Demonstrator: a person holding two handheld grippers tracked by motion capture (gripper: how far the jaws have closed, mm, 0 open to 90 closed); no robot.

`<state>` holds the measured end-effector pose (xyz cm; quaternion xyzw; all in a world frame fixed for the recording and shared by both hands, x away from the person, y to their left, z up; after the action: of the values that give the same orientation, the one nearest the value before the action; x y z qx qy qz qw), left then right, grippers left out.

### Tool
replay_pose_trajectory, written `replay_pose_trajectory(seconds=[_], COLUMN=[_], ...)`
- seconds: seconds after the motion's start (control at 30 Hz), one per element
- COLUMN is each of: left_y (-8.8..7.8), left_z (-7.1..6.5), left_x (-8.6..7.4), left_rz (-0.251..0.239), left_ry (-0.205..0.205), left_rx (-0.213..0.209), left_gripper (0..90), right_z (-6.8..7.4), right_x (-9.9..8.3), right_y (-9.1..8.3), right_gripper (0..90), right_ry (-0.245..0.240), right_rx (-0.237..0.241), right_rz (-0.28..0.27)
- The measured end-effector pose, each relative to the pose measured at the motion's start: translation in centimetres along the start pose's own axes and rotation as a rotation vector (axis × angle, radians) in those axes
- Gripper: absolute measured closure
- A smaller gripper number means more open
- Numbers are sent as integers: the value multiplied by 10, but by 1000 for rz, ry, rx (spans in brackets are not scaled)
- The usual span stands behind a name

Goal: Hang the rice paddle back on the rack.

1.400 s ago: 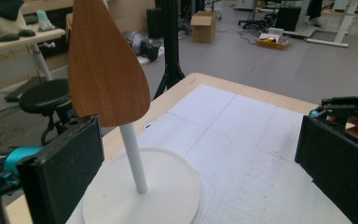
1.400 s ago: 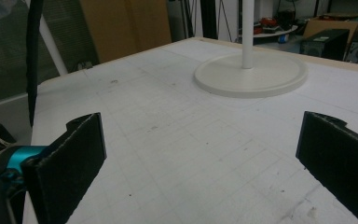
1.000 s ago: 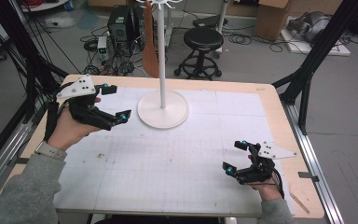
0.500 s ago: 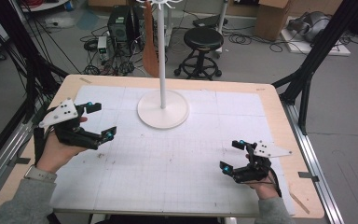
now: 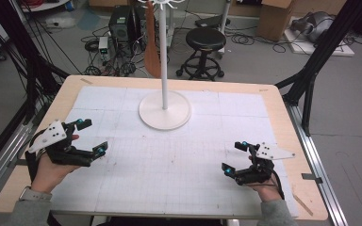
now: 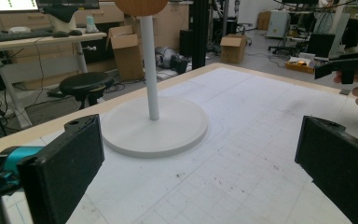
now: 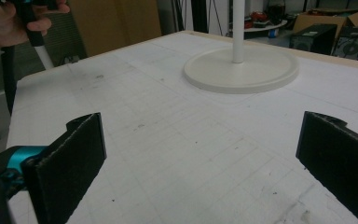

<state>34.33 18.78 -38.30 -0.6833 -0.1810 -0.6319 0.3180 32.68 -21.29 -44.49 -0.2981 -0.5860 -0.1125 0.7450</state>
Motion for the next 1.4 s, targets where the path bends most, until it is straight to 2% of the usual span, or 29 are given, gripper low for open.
replay_pose_trajectory(seconds=[0.03, 0.1, 0.2, 0.43, 0.9, 0.97, 1.07, 1.1, 1.23, 1.27, 1.4], left_y=[-1, -2, -7, -13, -24, -28, -36, -38, -42, -43, -48], left_z=[2, 3, 4, 1, -3, -2, -2, -1, 1, 1, 1], left_x=[-6, -8, -10, -13, -35, -36, -36, -37, -43, -48, -51], left_rz=[13, 17, 4, -3, 36, 43, 32, 29, 37, 42, 30], left_ry=[-4, -9, -25, -27, -56, -58, -48, -50, -63, -81, -106], left_rx=[5, 11, 15, 9, 19, 32, 43, 46, 55, 58, 63], left_gripper=[17, 17, 17, 17, 18, 17, 17, 17, 17, 17, 17], right_z=[1, 1, 1, 2, 6, 6, 8, 8, 7, 6, 4], right_x=[0, 0, 0, 0, 1, 2, 9, 11, 12, 12, 11], right_y=[-1, -1, -1, -4, -11, -12, -19, -21, -28, -33, -38], right_gripper=[0, 0, 0, 0, 0, 0, 0, 0, 0, 0, 0], right_ry=[-8, -8, -8, -12, -12, -9, 28, 23, 24, 25, 33], right_rx=[0, -1, -6, -11, -28, -28, -25, -26, -50, -65, -85], right_rz=[2, 3, 1, -3, -18, -31, -90, -107, -126, -134, -139])
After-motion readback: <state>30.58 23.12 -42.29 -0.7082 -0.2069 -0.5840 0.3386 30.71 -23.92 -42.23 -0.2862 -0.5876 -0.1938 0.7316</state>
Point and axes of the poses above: each handheld gripper's, and its own axes: y roughly forward along the jaws, x roughly out of its top, z roughly to its left, the point moved 10 cm from there along y, roughly forward along the jaws, and after that the axes turned 4 degrees about z, right-handed, at the moved point
